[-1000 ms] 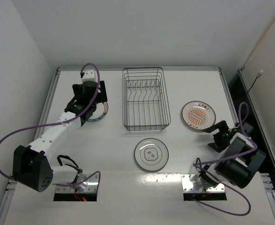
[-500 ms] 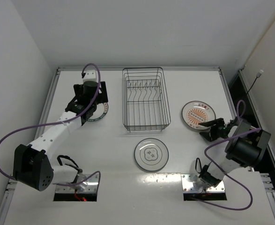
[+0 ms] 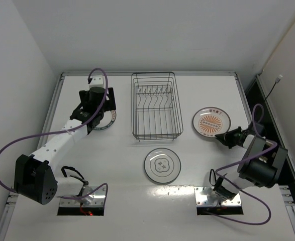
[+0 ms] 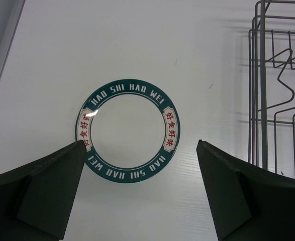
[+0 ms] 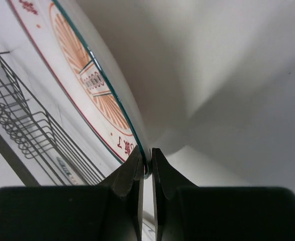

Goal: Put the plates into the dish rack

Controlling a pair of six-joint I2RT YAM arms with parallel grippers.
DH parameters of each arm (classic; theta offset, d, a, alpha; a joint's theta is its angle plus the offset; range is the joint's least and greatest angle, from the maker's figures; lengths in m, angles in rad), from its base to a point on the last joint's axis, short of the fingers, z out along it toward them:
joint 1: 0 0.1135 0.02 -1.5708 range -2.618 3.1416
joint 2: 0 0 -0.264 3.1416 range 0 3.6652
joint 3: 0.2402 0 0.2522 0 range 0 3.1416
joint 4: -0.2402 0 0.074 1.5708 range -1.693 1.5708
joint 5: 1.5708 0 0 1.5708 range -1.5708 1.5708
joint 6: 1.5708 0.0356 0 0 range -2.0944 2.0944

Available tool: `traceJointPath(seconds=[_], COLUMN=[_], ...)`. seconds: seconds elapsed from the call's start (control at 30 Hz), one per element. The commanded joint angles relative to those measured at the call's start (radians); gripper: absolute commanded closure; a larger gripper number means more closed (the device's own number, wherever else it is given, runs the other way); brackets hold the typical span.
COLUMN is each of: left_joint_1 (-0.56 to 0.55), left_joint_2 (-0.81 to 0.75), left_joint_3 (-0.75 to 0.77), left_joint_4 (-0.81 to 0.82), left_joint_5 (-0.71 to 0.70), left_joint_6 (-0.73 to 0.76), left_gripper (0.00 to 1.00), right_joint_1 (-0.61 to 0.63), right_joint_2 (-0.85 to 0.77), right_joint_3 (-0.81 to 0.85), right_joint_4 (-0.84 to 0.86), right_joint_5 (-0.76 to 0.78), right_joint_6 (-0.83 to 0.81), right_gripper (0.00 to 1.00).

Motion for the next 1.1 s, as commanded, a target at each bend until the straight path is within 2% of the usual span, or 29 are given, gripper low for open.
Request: traceJointPath(seconds=[0.0, 0.17, 0.27, 0.47, 0.6, 0.63, 0.73, 0.77, 0.9, 1.07], left_joint_1=[-0.006, -0.006, -0.006, -0.006, -0.006, -0.006, -0.006, -0.006, -0.006, -0.006], left_joint_2=[-0.002, -0.002, -0.002, -0.011, -0.002, -0.002, 0.007, 0.007, 0.007, 0.016], left_joint_3=[0.03, 0.03, 0.03, 0.03, 0.03, 0.03, 0.03, 0.03, 0.03, 0.03], left_joint_4=[0.017, 0.017, 0.017, 0.017, 0.017, 0.017, 0.017, 0.017, 0.017, 0.017], left_joint_5=[0.013, 0.013, 0.022, 0.022, 0.031, 0.031, 0.022, 0.022, 0.022, 0.022], left_joint_6=[-0.007, -0.007, -0.007, -0.007, -0.007, -0.007, -0.007, -0.007, -0.007, -0.007], left_gripper=[0.09, 0.09, 0.09, 0.09, 0.09, 0.09, 0.09, 0.09, 0.09, 0.09], right_joint_1=[0.014, 0.024, 0.087, 0.349, 0.559, 0.634, 0.742, 0.757, 0.843, 0.92], right_joint_2=[-0.087, -0.219, -0.312, -0.368, -0.285, -0.22, -0.095, -0.01, 0.144, 0.239], right_joint_3=[0.037, 0.108, 0.232, 0.505, 0.695, 0.776, 0.934, 0.971, 1.114, 1.137], right_joint_4=[-0.096, -0.176, -0.245, -0.36, -0.4, -0.423, -0.472, -0.484, -0.536, -0.558], right_joint_5=[0.12, 0.13, 0.184, 0.496, 0.688, 0.763, 0.875, 0.885, 1.01, 1.106], right_joint_6=[-0.102, -0.177, -0.207, -0.207, -0.217, -0.23, -0.262, -0.262, -0.262, -0.262], right_gripper=[1.0, 1.0, 1.0, 1.0, 1.0, 1.0, 1.0, 1.0, 1.0, 1.0])
